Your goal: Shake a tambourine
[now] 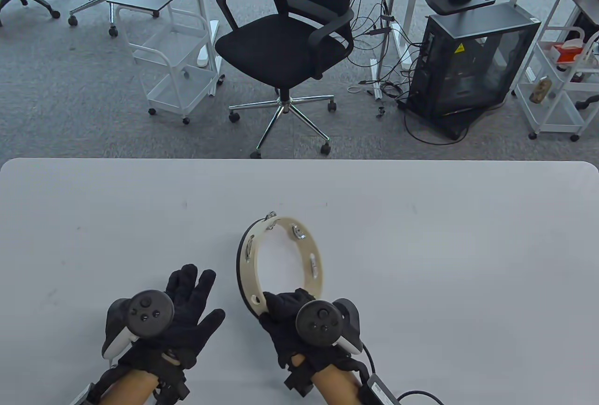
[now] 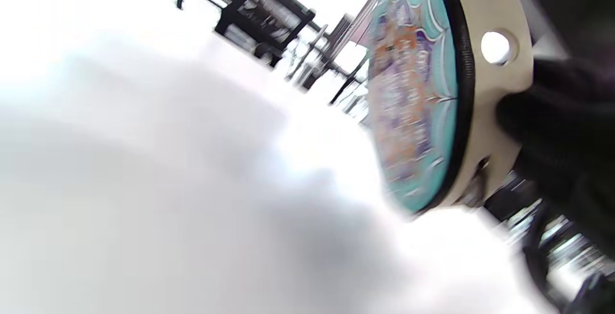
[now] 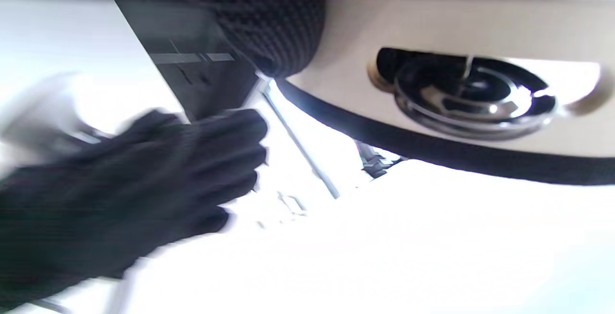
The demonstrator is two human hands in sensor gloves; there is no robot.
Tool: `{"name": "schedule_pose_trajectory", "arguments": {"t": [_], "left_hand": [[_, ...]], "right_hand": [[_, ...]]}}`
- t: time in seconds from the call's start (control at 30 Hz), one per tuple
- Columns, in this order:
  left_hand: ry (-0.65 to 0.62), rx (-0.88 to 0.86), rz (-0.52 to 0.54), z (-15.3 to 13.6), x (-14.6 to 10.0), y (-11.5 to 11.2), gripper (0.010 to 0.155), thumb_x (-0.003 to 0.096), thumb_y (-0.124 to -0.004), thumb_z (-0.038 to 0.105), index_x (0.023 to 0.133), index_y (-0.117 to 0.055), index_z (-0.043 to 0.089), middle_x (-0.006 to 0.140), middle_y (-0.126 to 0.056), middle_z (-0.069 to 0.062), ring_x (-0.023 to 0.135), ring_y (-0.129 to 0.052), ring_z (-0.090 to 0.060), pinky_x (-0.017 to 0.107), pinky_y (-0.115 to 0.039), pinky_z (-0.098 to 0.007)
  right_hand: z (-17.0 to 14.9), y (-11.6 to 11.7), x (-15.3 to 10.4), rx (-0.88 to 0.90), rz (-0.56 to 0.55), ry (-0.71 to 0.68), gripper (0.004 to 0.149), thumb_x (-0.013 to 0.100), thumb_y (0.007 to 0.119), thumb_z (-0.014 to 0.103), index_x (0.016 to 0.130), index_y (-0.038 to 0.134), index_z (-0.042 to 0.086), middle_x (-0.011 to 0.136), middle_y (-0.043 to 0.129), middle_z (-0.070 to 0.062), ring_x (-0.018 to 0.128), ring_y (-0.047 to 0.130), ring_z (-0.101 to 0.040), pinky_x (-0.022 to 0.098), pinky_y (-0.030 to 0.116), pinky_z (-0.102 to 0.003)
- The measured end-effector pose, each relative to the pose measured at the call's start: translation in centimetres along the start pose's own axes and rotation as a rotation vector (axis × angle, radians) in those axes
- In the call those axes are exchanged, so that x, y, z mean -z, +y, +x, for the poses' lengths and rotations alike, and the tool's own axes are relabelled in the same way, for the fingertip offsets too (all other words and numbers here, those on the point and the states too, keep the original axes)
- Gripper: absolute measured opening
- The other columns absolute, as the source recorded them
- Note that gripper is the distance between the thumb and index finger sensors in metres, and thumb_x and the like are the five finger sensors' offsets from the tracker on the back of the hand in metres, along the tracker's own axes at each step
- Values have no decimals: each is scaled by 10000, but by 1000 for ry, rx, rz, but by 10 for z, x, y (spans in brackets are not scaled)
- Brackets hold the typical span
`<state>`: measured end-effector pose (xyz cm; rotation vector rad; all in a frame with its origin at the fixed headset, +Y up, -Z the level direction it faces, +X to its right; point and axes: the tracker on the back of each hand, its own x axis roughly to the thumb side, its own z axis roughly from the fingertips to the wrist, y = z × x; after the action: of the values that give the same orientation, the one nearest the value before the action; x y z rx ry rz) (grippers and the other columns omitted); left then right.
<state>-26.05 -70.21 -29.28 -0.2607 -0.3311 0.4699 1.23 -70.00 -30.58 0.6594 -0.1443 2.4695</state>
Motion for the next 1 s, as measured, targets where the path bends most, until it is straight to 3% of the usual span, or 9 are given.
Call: {"name": "schedule_pose_trajectory", "arguments": {"t": [0.13, 0.23, 0.3, 0.43, 0.6, 0.7, 0.8, 0.9, 1.0], "left_hand": [[107, 42, -184, -6, 5, -11, 842, 556, -535, 713, 1140, -111, 279, 1169, 4, -248, 1049, -41, -581, 628, -223, -782], [130, 56, -338, -7, 8, -20, 852, 561, -522, 720, 1117, -41, 289, 1166, 20, -242, 1049, -29, -577, 632, -215, -779], [124, 65, -361, -6, 9, -23, 851, 563, -516, 722, 1114, -28, 295, 1165, 25, -243, 1047, -21, -577, 634, -214, -777], [111, 63, -365, -3, 10, -25, 843, 561, -521, 719, 1119, -48, 301, 1168, 17, -242, 1049, -32, -575, 634, -220, -777], [113, 70, -386, -3, 11, -29, 835, 561, -523, 717, 1122, -59, 308, 1167, 16, -240, 1048, -32, -573, 635, -222, -775], [118, 72, -395, -3, 11, -30, 834, 561, -522, 717, 1123, -62, 308, 1169, 16, -244, 1049, -30, -572, 636, -223, -775], [123, 69, -399, -3, 11, -29, 835, 561, -522, 717, 1126, -67, 303, 1167, 15, -242, 1047, -30, -574, 636, -224, -775], [134, 73, -389, -3, 9, -27, 846, 559, -520, 720, 1125, -60, 290, 1166, 21, -243, 1046, -23, -574, 636, -221, -776], [136, 77, -366, -3, 9, -23, 860, 557, -519, 723, 1123, -52, 273, 1164, 24, -241, 1044, -13, -571, 638, -216, -775]], "right_hand": [[-36, 1, 15, -409, 60, 148, 508, 474, 795, 291, 883, 786, -10, 761, 922, -212, 742, 873, -504, 576, 567, -728], [-60, 4, 22, -624, 123, 223, 499, 472, 796, 298, 887, 794, 21, 778, 922, -193, 767, 859, -502, 583, 565, -723], [-70, 6, 26, -702, 158, 247, 499, 470, 796, 305, 890, 795, 35, 785, 923, -184, 780, 852, -498, 590, 559, -721], [-85, 7, 27, -664, 124, 302, 496, 472, 797, 308, 897, 795, 53, 808, 914, -184, 791, 843, -502, 592, 558, -720], [-93, 24, 26, -747, 191, 284, 502, 476, 789, 312, 909, 786, 59, 819, 912, -184, 789, 850, -501, 590, 562, -718], [-93, 24, 27, -732, 160, 287, 509, 481, 783, 321, 929, 770, 79, 865, 881, -181, 811, 831, -501, 595, 557, -713], [-93, 23, 24, -719, 147, 283, 547, 505, 740, 335, 974, 705, 56, 976, 758, -230, 880, 728, -546, 603, 494, -731], [-80, 15, 21, -700, 149, 275, 685, 516, 694, 459, 1043, 556, 43, 1076, 534, -276, 954, 526, -602, 612, 394, -748], [-59, 0, 19, -556, 135, 297, 773, 526, 653, 551, 1084, 450, 55, 1114, 354, -296, 980, 362, -630, 610, 318, -760]]}}
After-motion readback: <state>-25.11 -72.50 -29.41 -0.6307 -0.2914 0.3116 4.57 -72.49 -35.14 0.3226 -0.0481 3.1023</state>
